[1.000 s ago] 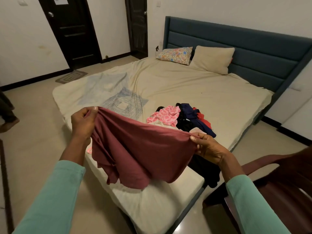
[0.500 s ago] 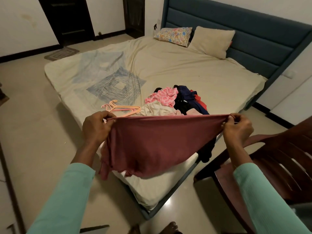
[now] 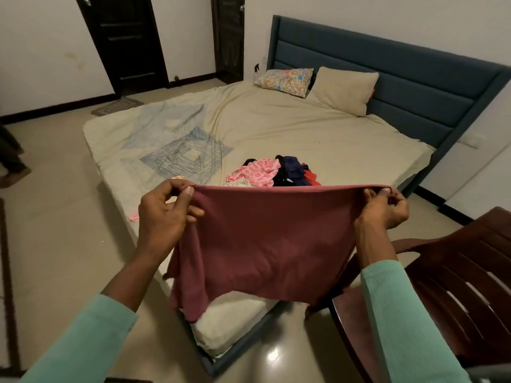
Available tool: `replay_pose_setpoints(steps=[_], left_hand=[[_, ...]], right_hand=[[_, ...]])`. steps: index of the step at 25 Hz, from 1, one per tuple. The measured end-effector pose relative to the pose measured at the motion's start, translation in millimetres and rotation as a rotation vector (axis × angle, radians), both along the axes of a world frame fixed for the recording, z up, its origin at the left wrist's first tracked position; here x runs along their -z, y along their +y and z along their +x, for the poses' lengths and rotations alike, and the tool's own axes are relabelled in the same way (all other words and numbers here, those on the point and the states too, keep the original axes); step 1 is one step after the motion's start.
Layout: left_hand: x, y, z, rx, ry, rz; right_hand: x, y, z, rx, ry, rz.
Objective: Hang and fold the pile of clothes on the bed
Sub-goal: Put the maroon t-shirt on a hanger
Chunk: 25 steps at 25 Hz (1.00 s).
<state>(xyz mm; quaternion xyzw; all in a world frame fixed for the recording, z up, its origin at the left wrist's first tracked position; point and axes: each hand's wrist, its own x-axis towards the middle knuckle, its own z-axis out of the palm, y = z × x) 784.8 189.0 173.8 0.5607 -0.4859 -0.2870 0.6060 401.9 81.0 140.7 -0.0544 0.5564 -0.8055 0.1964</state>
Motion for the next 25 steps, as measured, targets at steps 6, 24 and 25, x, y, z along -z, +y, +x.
replay_pose_setpoints(steps=[6,24,25], left_hand=[[0,39,-87,0.082,-0.033,-0.021],[170,-96,105,-0.349,0.61,0.53],[189,-120,123,-0.387,0.644,0.548]], right_hand=[[-4,-18,-71,0.133,0.088,0.041],[162,-247,141,-0.55,0.235,0.436],[180,-267,160,-0.556,0.249,0.479]])
